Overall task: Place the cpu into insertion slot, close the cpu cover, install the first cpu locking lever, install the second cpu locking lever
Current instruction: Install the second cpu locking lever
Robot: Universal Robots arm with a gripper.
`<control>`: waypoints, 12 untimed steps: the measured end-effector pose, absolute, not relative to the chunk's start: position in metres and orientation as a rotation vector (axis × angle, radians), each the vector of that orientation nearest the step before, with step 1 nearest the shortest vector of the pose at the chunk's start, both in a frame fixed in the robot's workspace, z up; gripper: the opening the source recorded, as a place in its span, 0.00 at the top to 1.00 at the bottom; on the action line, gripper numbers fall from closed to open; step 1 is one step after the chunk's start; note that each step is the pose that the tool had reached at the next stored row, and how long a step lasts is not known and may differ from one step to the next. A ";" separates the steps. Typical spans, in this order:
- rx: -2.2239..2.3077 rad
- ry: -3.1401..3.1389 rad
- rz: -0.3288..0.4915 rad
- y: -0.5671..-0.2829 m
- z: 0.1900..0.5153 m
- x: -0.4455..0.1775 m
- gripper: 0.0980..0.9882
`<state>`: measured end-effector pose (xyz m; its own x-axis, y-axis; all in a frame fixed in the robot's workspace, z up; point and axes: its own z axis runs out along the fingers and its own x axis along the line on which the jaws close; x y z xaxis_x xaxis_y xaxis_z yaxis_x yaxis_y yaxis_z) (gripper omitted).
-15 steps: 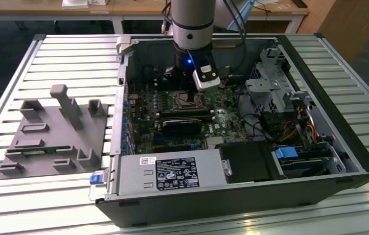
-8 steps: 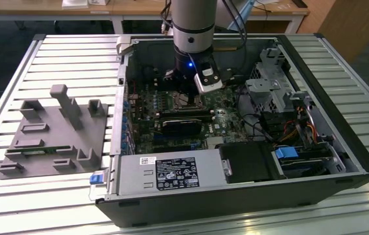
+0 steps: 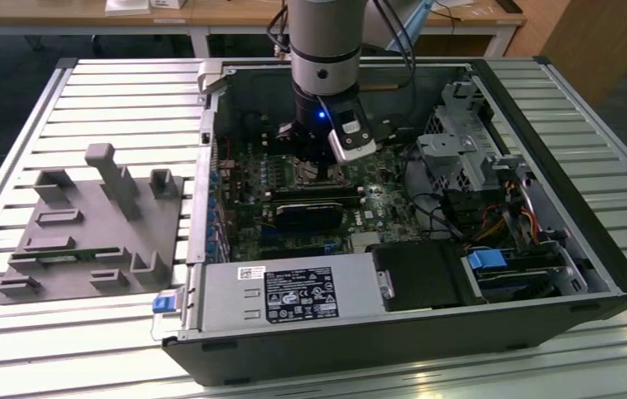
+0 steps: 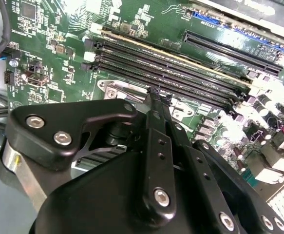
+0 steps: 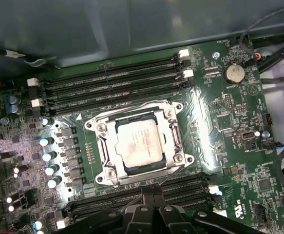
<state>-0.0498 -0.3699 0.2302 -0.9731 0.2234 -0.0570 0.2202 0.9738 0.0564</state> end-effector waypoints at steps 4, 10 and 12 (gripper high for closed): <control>0.344 3.058 0.076 -0.370 0.230 -0.050 1.00; 0.345 3.059 0.093 -0.371 0.228 -0.057 1.00; 0.345 3.059 0.106 -0.372 0.226 -0.058 1.00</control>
<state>-0.0584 -0.3718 0.2262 -0.9731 0.2242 -0.0530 0.2200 0.9726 0.0755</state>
